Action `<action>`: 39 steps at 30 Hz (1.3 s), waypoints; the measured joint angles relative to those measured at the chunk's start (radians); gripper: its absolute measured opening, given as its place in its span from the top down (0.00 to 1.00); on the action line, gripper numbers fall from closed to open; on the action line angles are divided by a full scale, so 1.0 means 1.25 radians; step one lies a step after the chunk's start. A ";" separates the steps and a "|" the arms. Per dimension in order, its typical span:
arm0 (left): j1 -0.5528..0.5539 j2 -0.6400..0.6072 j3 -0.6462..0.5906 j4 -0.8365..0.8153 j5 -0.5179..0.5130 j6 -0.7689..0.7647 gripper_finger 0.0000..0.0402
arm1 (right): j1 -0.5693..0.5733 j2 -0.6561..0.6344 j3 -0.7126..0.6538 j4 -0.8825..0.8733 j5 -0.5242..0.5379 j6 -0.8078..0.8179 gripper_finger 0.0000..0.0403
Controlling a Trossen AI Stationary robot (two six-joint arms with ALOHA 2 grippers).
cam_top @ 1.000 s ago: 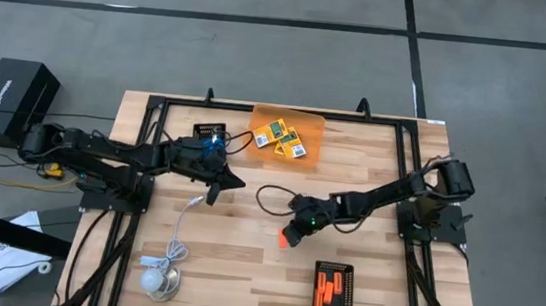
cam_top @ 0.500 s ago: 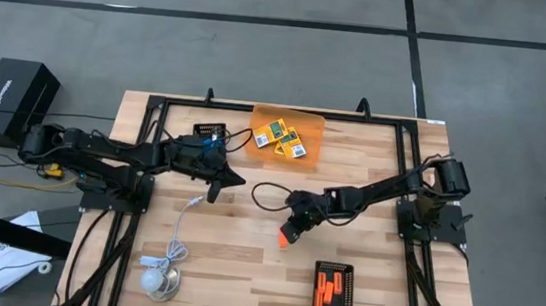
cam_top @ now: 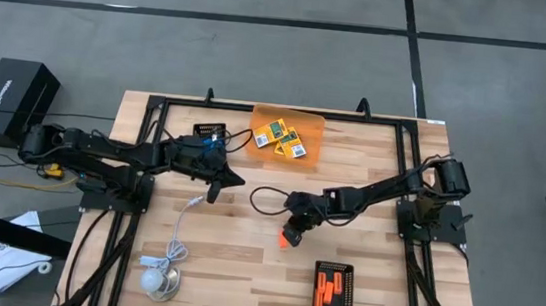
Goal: Pick & Place School Supplies
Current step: Put the eraser into the bottom black bin
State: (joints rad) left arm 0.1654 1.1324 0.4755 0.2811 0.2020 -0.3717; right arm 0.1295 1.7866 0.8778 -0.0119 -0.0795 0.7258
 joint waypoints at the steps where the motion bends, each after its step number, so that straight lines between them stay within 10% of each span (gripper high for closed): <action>1: 0.000 0.000 0.000 -0.002 0.000 0.000 1.00 | 0.000 0.000 0.005 0.007 0.000 -0.017 1.00; 39: 0.000 0.000 0.000 -0.010 -0.012 0.000 1.00 | -0.006 0.023 0.028 -0.018 -0.065 -0.272 1.00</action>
State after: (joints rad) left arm 0.1654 1.1328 0.4751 0.2684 0.1871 -0.3721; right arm 0.1215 1.8155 0.9127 -0.0338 -0.1604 0.3859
